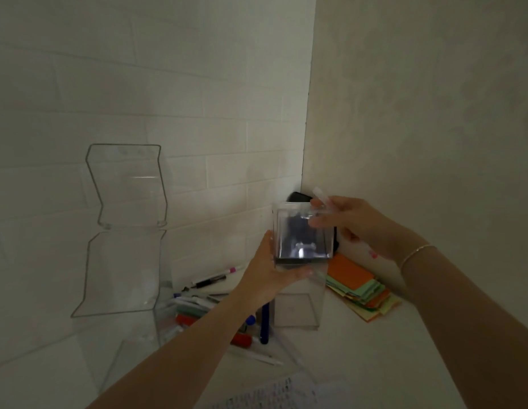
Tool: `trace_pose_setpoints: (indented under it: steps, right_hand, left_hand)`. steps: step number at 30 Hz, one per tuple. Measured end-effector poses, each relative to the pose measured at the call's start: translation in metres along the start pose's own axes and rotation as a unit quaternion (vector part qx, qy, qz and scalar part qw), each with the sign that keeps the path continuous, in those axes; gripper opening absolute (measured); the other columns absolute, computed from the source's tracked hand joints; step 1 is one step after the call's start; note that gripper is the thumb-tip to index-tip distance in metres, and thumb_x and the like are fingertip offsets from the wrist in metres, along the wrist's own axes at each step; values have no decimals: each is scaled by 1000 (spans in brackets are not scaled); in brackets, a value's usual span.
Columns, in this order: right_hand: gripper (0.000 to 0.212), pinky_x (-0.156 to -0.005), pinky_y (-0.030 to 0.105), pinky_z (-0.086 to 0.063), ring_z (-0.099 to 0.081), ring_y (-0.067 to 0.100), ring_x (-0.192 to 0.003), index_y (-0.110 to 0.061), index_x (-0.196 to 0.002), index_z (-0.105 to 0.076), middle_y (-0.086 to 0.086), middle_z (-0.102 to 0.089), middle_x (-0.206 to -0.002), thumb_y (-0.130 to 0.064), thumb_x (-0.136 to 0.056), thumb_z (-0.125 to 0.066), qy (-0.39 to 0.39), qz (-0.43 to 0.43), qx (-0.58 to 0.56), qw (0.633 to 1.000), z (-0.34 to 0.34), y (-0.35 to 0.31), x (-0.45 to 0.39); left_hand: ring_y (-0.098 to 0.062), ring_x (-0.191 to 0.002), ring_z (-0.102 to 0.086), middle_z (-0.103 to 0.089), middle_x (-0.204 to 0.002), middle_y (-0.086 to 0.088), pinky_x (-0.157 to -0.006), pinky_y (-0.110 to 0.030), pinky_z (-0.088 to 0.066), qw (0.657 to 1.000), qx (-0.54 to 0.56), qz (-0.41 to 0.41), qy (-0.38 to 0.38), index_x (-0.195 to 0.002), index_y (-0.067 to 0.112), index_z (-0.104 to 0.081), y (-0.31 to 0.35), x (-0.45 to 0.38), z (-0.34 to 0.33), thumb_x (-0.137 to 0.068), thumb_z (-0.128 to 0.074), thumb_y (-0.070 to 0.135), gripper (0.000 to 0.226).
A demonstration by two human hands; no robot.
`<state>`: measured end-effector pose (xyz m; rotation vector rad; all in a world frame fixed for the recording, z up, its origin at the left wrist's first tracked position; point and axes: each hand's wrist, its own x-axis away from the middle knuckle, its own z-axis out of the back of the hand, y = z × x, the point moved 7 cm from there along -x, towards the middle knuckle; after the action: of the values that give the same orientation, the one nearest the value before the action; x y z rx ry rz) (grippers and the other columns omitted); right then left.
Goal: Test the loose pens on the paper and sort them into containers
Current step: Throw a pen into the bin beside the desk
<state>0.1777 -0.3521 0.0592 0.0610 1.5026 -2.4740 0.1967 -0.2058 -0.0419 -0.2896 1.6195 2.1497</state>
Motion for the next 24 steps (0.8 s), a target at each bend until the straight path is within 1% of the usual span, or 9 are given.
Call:
trace_pose_setpoints:
  steps: [2,4,8,10,12,14,17,19,24]
  right_hand:
    - [30,-42,14,-34,-44,0,-36,-17,-102,-65,-13,-55,-48,-39,-82,-65,32,0,-34,999,7,-5,-6]
    - [36,-39,16,-31,-40,3,-36,-17,-92,-65,-10,-53,-49,-50,-79,-64,77,-18,-88,993,14,-11,-23]
    - [28,-29,11,-26,-45,9,-43,-14,-88,-57,4,-55,-85,-40,-81,-66,71,-84,-236,966,17,-23,-61]
    - [31,-31,14,-35,-56,15,-39,-10,-103,-54,8,-56,-97,-37,-89,-58,64,-134,-318,936,15,-21,-68]
    - [44,-51,30,-53,-67,28,-63,-5,-126,-44,12,-50,-124,-34,-94,-49,79,-163,-395,901,13,-12,-73]
    - [43,-64,36,-54,-63,34,-83,-6,-137,-35,13,-42,-135,-24,-97,-40,115,-158,-421,886,12,-5,-76]
    - [36,-41,23,-45,-56,22,-65,-1,-124,-48,13,-60,-101,-20,-97,-32,265,-91,-302,911,22,-8,-65]
    - [33,-49,23,-43,-53,19,-63,0,-95,-55,20,-61,-89,-24,-97,-33,395,22,-175,901,34,-22,-43]
    - [26,-64,5,-41,-45,3,-72,-7,-92,-54,6,-45,-101,-26,-100,-38,315,149,26,937,-10,-37,2]
  left_hand:
    - [12,-101,-54,-59,-113,16,-81,-7,-43,1000,-18,20,-2,-120,27,-46,-1,2,0,-68,-81,37,63]
    - [15,-99,-52,-59,-111,18,-76,-2,-40,999,-28,23,1,-118,26,-47,-3,3,1,-69,-80,37,61]
    - [26,-99,-43,-51,-116,24,-73,5,-34,999,-28,35,-3,-122,31,-41,-4,5,0,-68,-79,43,67]
    - [23,-100,-45,-53,-117,22,-74,3,-36,999,-32,34,-1,-121,30,-42,-5,4,1,-68,-79,45,67]
    - [16,-102,-49,-56,-116,19,-77,-5,-39,999,-35,31,1,-120,30,-44,-5,4,1,-67,-79,46,65]
    - [10,-105,-51,-57,-117,17,-80,-11,-39,999,-31,33,3,-120,31,-45,-7,4,1,-66,-79,48,66]
    - [3,-113,-49,-55,-122,14,-92,-19,-39,999,-26,37,9,-122,33,-44,-13,2,0,-63,-79,55,72]
    - [3,-117,-46,-51,-125,16,-98,-22,-37,998,-33,43,11,-120,41,-42,-14,2,0,-62,-78,57,71]
    - [12,-104,-46,-50,-116,22,-90,-13,-39,998,-44,51,4,-107,52,-36,-13,2,-1,-66,-79,50,59]
